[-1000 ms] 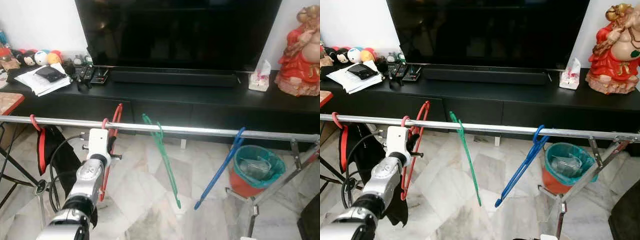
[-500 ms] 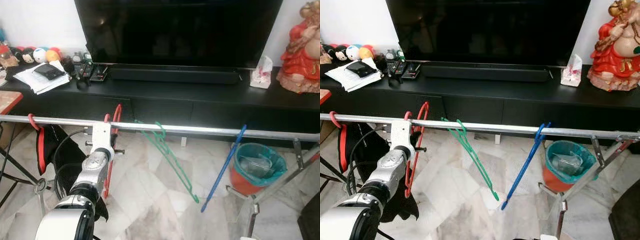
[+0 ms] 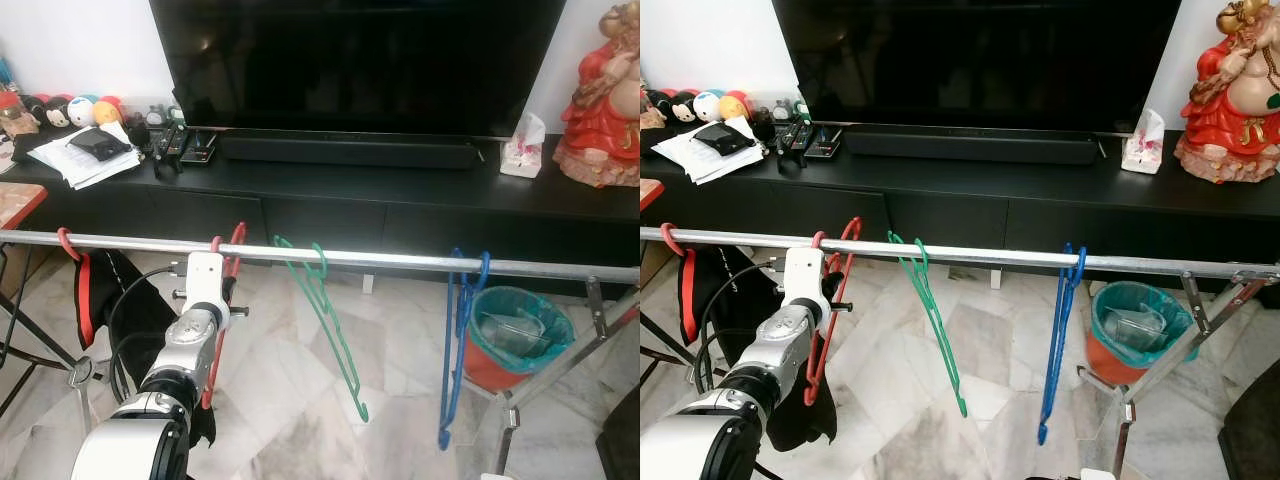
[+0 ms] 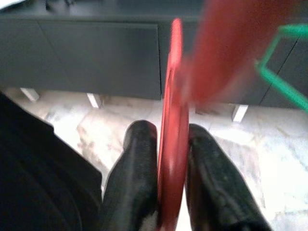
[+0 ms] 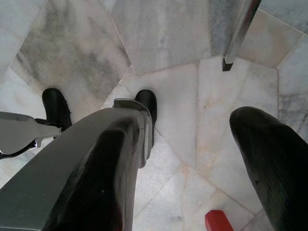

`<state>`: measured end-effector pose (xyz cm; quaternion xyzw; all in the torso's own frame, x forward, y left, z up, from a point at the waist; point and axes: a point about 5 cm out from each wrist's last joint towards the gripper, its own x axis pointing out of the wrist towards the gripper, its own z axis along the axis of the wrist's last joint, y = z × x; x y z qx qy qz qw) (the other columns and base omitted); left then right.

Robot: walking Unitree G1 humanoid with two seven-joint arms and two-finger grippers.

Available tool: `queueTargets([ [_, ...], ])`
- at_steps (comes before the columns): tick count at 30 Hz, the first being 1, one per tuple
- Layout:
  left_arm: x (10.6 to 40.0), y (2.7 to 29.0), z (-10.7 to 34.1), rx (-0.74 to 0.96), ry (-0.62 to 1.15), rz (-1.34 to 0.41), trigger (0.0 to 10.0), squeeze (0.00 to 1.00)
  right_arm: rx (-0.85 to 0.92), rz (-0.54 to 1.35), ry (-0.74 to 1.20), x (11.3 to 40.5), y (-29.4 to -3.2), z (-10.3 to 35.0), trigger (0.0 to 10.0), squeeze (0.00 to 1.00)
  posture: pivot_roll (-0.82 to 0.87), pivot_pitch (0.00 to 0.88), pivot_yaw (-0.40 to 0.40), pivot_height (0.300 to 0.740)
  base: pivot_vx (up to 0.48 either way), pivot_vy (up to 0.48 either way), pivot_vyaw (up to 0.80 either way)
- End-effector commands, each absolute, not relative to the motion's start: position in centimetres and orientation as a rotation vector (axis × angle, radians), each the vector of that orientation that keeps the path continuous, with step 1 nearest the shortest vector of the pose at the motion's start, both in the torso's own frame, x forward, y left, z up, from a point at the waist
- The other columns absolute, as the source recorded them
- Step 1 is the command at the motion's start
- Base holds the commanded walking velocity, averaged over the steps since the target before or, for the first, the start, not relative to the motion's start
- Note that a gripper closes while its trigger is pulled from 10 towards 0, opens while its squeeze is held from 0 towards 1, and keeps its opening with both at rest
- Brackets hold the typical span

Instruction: Hang hanger

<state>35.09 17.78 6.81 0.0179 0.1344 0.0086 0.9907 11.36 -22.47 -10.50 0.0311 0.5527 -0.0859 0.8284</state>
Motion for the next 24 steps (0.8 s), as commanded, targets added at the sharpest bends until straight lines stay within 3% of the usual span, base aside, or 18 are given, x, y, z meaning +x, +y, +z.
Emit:
queueTargets([
  [1,34.7,18.4,6.5,0.034,0.268,0.027,10.0,1.0,0.073,-0.185,1.176,11.3,-22.4,-10.5,10.0,0.0,0.05,0.0,0.031,0.74,0.0,0.0,0.0],
  [16,33.8,19.0,7.2,0.028,0.177,-0.04,10.0,1.0,0.074,-0.184,1.177,11.2,-22.4,-10.5,10.0,0.0,0.06,0.0,0.033,0.74,0.0,0.0,0.0],
  [24,31.8,19.2,7.7,0.026,0.127,-0.099,10.0,1.0,0.068,-0.181,1.178,11.2,-22.4,-10.6,10.0,0.0,0.07,0.0,0.032,0.74,0.0,0.0,0.0],
])
